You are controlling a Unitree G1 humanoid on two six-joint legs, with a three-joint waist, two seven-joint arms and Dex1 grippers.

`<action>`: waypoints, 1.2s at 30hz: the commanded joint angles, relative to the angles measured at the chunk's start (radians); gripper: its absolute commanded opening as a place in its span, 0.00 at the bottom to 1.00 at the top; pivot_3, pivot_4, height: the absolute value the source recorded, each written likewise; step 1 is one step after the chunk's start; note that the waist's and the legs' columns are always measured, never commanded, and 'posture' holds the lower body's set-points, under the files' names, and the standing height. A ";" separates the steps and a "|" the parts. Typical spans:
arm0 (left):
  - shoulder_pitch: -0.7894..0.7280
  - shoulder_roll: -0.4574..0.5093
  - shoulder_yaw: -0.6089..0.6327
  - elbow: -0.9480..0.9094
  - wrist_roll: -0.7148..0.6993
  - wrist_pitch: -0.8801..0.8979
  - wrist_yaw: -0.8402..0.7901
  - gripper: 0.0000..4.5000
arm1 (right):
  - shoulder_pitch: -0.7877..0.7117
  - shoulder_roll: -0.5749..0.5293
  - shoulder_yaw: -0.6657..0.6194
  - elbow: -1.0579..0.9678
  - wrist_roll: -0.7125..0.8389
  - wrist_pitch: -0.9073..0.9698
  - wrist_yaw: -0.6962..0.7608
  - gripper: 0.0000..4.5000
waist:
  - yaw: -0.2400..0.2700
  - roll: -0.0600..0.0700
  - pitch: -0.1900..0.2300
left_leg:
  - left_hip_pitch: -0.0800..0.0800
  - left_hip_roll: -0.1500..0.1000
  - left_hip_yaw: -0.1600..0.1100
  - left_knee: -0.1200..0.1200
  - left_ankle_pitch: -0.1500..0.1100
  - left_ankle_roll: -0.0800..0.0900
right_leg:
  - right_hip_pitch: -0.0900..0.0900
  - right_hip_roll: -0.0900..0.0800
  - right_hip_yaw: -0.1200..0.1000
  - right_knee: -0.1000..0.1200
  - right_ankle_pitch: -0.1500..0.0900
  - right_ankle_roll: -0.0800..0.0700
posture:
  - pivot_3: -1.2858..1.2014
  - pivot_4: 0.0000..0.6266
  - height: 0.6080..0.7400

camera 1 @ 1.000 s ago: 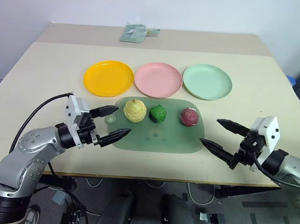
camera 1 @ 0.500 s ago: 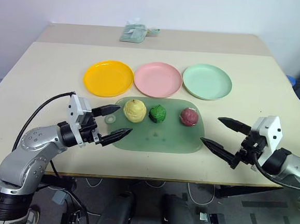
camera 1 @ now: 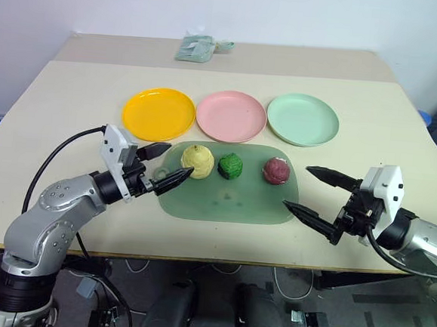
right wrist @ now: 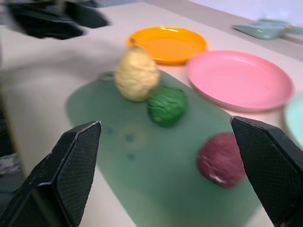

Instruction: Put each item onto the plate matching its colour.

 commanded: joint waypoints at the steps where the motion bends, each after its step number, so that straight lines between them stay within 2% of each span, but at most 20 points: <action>1: -0.043 -0.015 -0.026 -0.002 0.023 0.050 0.079 1.00 | -0.040 -0.014 0.022 -0.011 0.005 -0.030 0.028 0.99 | 0.000 0.000 0.000 | 0.000 0.000 0.000 0.000 0.000 0.000 | 0.000 0.000 0.000 0.000 0.000 0.000 | 0.52 0.24 1.00; 13: -0.158 -0.081 -0.140 0.172 0.192 0.003 0.140 1.00 | -0.110 -0.018 0.071 -0.006 -0.022 -0.011 0.001 0.99 | 0.003 0.000 0.000 | 0.000 0.000 0.000 0.000 0.000 0.000 | 0.000 0.000 0.000 0.000 0.000 0.000 | 0.52 0.24 1.00; 16: -0.158 -0.085 -0.144 0.195 0.214 -0.011 0.122 0.81 | -0.109 -0.020 0.065 -0.004 -0.022 -0.010 0.002 1.00 | -0.001 0.000 0.000 | 0.000 0.000 0.000 0.000 0.000 0.000 | 0.000 0.000 0.000 0.000 0.000 0.001 | 0.52 0.24 1.00; 19: -0.163 -0.095 -0.147 0.216 0.232 -0.038 0.108 0.47 | -0.103 -0.021 0.058 -0.002 -0.027 -0.013 0.002 1.00 | -0.001 0.000 0.000 | 0.000 0.000 0.000 0.000 0.000 0.000 | 0.000 0.000 0.000 0.000 0.001 0.001 | 0.52 0.24 1.00; 28: -0.191 -0.142 -0.101 0.282 0.259 -0.114 0.112 0.47 | -0.072 -0.015 0.048 0.026 -0.055 -0.053 0.021 1.00 | 0.002 0.000 0.000 | 0.000 0.000 0.000 0.001 0.000 0.000 | 0.000 0.000 0.000 0.000 0.001 0.001 | 0.52 0.24 1.00; 34: -0.206 -0.147 -0.056 0.278 0.177 -0.059 0.071 0.47 | -0.047 -0.007 0.043 0.058 -0.078 -0.105 0.047 1.00 | -0.002 0.000 0.000 | 0.000 0.000 0.000 0.000 0.000 0.000 | 0.000 0.000 0.000 0.000 0.001 0.001 | 0.52 0.24 1.00; 36: -0.210 -0.128 -0.064 0.276 0.185 -0.045 0.064 0.58 | -0.036 -0.002 0.041 0.064 -0.082 -0.121 0.052 1.00 | -0.001 0.000 0.000 | 0.000 0.000 0.000 0.000 0.000 0.000 | 0.000 0.000 0.000 0.001 0.001 0.001 | 0.52 0.24 1.00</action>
